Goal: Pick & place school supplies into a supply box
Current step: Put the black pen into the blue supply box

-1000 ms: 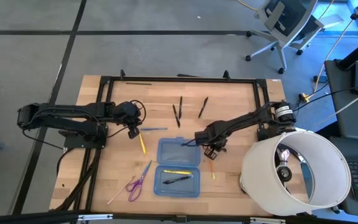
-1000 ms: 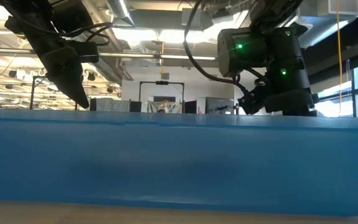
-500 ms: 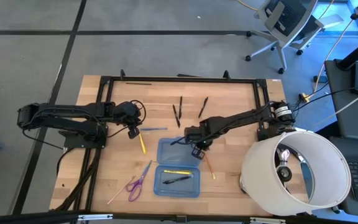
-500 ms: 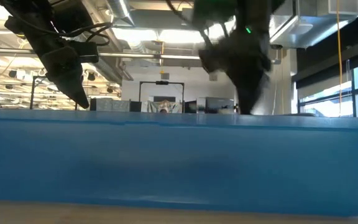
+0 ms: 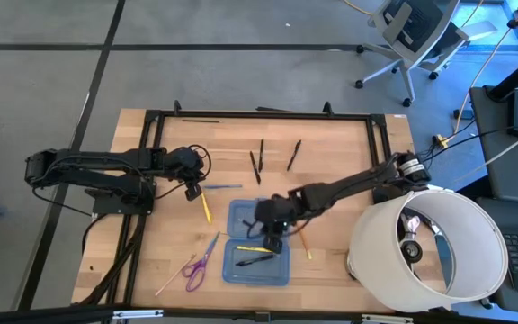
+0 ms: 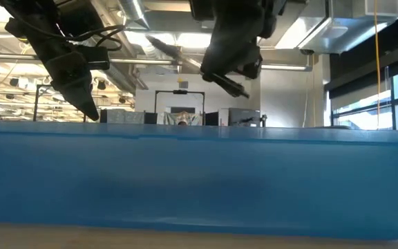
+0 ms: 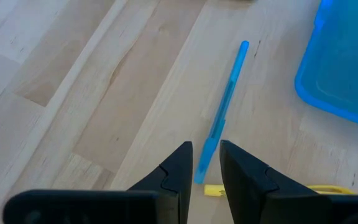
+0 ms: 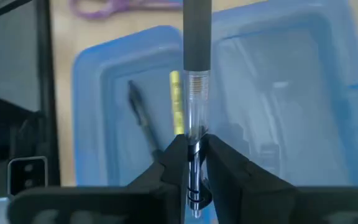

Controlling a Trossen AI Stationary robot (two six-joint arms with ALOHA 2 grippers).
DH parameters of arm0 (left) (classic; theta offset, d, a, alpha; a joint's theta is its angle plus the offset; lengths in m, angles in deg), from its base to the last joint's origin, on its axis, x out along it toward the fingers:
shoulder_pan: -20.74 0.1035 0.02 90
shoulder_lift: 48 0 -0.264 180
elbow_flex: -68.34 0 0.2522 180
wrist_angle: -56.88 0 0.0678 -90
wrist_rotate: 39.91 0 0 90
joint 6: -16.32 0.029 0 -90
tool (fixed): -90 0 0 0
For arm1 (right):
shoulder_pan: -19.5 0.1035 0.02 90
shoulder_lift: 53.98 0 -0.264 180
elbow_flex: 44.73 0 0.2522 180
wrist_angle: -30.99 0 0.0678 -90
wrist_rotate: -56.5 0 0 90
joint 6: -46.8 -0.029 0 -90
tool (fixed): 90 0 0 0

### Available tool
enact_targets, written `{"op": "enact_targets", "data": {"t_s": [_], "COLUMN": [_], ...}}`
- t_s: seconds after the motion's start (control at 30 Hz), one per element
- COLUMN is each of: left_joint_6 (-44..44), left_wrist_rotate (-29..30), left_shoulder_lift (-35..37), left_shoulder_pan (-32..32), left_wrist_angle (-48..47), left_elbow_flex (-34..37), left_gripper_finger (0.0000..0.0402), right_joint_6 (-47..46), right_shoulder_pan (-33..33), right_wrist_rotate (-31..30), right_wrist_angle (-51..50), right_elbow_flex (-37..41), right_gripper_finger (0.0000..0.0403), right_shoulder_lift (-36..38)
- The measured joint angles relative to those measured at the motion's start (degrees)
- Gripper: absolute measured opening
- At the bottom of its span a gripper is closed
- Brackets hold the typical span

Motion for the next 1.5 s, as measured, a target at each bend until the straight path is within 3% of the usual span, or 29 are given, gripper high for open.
{"op": "enact_targets", "data": {"t_s": [0.47, 0.93, 1.5], "left_joint_6": [-0.09, -0.13, -0.11], "left_wrist_rotate": [0.03, 0.08, 0.05], "left_shoulder_lift": [0.0, 0.02, 0.02], "left_shoulder_pan": [0.0, -0.04, -0.04], "left_wrist_angle": [0.07, 0.25, 0.24], "left_elbow_flex": [0.0, 0.01, 0.0], "left_gripper_finger": [0.0075, 0.0075, 0.0075], "right_joint_6": [-3.23, -1.04, -0.91], "right_shoulder_pan": [5.0, 6.13, 6.15], "right_wrist_rotate": [1.16, 1.2, 1.2], "right_wrist_angle": [9.41, 9.56, 9.65], "right_elbow_flex": [4.88, 4.93, 4.88], "right_gripper_finger": [0.0056, 0.0057, 0.0058], "right_shoulder_lift": [-2.41, -7.77, -8.31]}}
